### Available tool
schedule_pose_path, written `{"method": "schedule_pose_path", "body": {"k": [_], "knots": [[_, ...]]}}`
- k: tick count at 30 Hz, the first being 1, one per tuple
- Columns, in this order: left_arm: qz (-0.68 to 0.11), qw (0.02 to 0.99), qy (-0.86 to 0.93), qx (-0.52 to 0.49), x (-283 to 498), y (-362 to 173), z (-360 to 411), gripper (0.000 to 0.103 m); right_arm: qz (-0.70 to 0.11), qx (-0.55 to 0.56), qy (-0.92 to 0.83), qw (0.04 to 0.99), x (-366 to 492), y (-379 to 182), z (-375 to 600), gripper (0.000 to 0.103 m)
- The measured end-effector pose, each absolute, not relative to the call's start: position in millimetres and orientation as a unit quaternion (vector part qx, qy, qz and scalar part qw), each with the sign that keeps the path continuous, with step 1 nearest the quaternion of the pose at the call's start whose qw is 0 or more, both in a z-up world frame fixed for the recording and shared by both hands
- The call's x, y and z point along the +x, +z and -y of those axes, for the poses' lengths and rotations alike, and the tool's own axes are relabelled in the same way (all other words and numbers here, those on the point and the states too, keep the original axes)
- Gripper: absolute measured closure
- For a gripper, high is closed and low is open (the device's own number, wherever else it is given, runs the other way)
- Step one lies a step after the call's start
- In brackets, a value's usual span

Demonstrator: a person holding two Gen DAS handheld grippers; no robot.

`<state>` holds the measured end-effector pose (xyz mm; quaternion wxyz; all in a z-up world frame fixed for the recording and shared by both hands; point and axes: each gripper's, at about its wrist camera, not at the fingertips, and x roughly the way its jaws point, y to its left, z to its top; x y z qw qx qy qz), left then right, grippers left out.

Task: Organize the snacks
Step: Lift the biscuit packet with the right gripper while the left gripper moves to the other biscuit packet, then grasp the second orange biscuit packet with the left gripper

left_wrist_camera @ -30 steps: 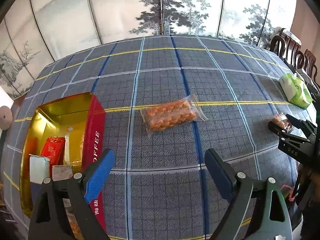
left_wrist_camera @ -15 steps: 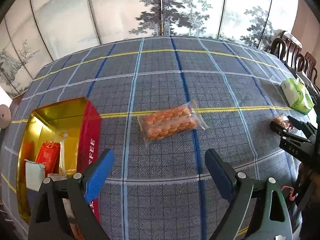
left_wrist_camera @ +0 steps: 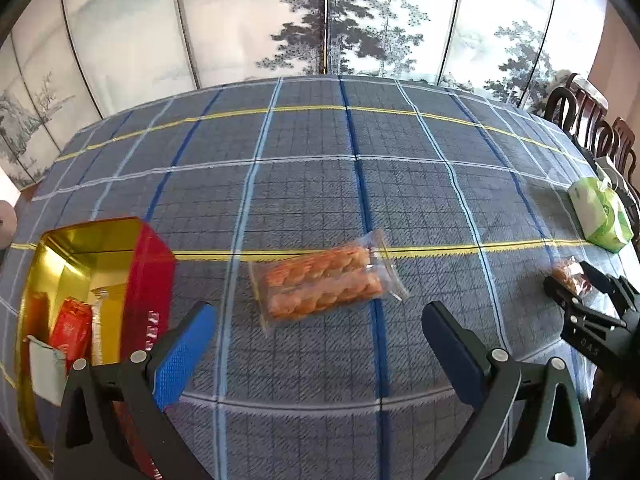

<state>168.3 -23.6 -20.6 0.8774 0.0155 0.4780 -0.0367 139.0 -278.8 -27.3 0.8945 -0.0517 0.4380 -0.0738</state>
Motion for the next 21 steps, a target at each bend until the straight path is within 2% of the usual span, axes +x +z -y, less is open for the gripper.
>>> {"method": "schedule_pose_path", "body": {"k": [21], "knots": [[-0.512,0.858,-0.020,-0.022,204,-57,18,0.001,-0.439,-0.048,-0.071,0.894,139,-30,277,0.026]]}}
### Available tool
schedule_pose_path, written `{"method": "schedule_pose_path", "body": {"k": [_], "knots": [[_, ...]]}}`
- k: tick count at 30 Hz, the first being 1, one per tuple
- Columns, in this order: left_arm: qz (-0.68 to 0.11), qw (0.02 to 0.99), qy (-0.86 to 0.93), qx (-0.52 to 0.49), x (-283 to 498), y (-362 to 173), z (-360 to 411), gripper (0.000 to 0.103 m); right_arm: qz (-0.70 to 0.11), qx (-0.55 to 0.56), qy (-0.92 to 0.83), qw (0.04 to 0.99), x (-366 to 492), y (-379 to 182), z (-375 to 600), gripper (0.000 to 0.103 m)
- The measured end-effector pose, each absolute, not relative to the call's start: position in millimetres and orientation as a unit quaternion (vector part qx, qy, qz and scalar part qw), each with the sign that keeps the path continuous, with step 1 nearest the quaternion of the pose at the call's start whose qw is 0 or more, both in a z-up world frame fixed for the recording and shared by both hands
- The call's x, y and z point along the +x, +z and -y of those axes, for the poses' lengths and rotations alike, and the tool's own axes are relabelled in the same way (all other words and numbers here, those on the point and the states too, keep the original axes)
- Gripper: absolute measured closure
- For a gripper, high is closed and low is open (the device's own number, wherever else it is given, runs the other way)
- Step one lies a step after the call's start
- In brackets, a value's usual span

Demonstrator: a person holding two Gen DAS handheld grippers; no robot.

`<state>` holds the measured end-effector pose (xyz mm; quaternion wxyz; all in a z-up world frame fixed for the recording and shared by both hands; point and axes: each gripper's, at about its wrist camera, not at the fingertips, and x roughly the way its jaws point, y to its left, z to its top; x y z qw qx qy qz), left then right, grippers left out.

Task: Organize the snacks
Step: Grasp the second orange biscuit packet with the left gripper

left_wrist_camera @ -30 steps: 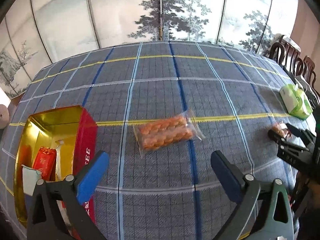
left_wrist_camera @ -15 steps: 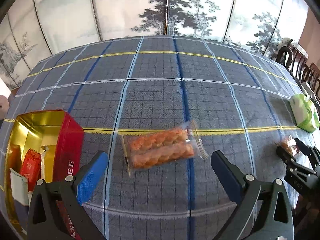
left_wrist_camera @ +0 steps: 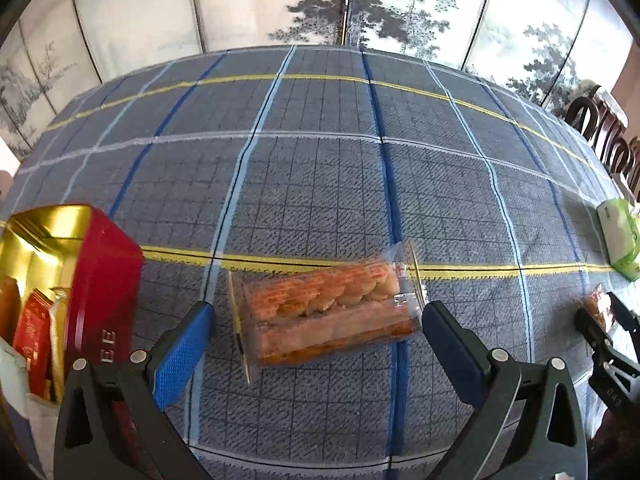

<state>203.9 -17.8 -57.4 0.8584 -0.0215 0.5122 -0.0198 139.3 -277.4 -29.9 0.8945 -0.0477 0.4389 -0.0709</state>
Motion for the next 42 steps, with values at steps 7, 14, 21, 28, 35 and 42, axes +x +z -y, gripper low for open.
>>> {"method": "schedule_pose_path", "body": {"k": [7,14,21,28,35,42], "knots": [[-0.514,0.858,-0.021,0.002,203,-61,24,0.004,-0.439,-0.048,-0.071,0.894,140,-29,279,0.026],[-0.510,0.859,-0.029,0.010,201,-57,27,0.026,-0.439,-0.048,-0.071,0.894,139,-29,278,0.026],[-0.507,0.861,-0.037,0.012,199,-56,29,0.037,-0.439,-0.048,-0.070,0.894,139,-30,278,0.026],[-0.508,0.861,-0.040,0.008,198,-55,27,0.038,-0.439,-0.048,-0.070,0.894,140,-29,279,0.026],[-0.509,0.860,-0.041,0.014,189,-53,28,0.038,-0.439,-0.048,-0.070,0.894,139,-29,279,0.026],[-0.512,0.858,-0.042,0.016,179,-50,28,0.038,-0.439,-0.047,-0.070,0.894,139,-29,279,0.026]]}}
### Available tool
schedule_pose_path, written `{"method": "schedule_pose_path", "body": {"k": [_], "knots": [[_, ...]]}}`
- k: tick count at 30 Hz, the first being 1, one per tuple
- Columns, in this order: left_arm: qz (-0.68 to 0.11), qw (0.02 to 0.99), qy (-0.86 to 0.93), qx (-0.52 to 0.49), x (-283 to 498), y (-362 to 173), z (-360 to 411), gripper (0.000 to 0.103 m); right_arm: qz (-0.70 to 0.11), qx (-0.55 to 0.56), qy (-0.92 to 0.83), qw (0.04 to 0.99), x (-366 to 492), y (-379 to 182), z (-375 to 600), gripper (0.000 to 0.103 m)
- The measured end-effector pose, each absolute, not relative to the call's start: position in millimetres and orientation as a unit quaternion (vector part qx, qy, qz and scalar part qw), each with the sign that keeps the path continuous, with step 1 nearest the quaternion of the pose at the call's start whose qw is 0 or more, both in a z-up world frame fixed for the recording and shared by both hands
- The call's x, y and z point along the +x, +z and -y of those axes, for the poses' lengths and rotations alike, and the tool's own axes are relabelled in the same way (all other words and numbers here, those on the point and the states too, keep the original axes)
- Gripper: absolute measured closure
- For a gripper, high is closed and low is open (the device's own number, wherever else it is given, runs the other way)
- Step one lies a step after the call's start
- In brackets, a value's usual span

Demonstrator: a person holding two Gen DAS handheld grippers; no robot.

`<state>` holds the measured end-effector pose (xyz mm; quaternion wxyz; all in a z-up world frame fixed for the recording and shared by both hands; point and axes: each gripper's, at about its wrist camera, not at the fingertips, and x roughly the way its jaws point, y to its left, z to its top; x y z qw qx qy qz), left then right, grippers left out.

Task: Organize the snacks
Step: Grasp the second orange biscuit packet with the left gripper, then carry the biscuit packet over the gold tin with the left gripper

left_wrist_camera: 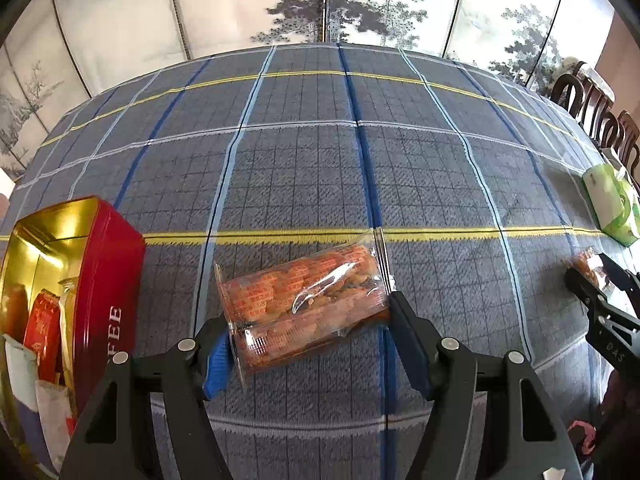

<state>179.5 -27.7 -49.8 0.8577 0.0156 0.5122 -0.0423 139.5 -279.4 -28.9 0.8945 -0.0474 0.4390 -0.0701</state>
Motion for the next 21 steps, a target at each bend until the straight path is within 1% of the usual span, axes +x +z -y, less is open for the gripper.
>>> {"method": "schedule_pose_path", "body": {"k": [21], "knots": [[-0.499,0.864,-0.060,0.028,134,-14,25,0.038,-0.439,-0.047,-0.069,0.895,140,-29,280,0.026]]}}
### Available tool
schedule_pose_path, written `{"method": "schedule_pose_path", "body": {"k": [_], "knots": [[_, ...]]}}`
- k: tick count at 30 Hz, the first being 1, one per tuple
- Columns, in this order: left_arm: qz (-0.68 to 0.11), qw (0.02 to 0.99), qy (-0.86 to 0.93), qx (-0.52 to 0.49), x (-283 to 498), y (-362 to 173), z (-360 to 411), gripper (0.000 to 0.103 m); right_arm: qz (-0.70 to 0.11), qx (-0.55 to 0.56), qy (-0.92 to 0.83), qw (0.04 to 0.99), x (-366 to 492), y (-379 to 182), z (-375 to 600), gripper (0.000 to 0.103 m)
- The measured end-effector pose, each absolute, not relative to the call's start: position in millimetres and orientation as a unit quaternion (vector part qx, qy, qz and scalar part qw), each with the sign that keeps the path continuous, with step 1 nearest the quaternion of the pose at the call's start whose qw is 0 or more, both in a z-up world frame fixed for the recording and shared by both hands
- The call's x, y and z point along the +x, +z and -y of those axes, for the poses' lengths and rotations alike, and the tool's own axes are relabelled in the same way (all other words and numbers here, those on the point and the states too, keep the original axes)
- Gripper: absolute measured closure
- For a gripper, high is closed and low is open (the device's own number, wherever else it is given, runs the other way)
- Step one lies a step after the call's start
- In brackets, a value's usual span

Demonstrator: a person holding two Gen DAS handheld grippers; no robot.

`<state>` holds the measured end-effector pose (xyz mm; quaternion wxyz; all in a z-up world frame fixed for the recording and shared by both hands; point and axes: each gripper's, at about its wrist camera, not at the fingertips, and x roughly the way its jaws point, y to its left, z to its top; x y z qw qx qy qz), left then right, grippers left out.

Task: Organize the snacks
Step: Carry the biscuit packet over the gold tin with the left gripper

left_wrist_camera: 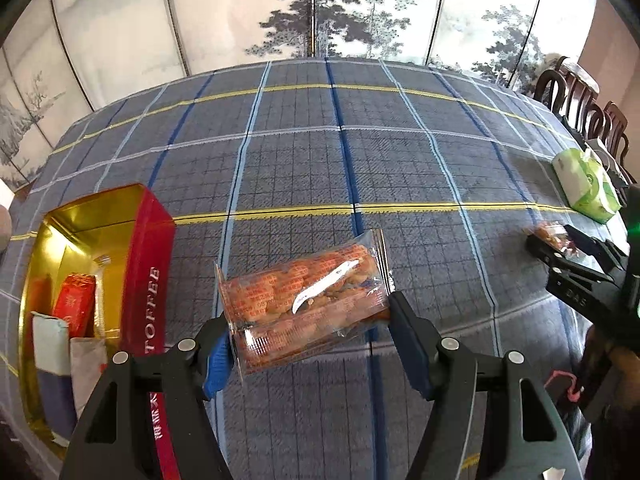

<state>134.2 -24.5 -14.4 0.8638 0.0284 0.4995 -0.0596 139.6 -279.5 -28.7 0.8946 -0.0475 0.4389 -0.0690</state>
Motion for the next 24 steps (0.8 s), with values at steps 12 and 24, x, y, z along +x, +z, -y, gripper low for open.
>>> {"method": "schedule_pose_path", "body": {"k": [12,24], "knots": [[-0.482,0.874,-0.049,0.034,110,16,-2,0.038,-0.439,-0.047,-0.069,0.895,140,-29,280,0.026],[-0.468,0.883,-0.013,0.040,96,36,-59,0.038,-0.439,-0.047,-0.069,0.895,139,-29,279,0.026]]}}
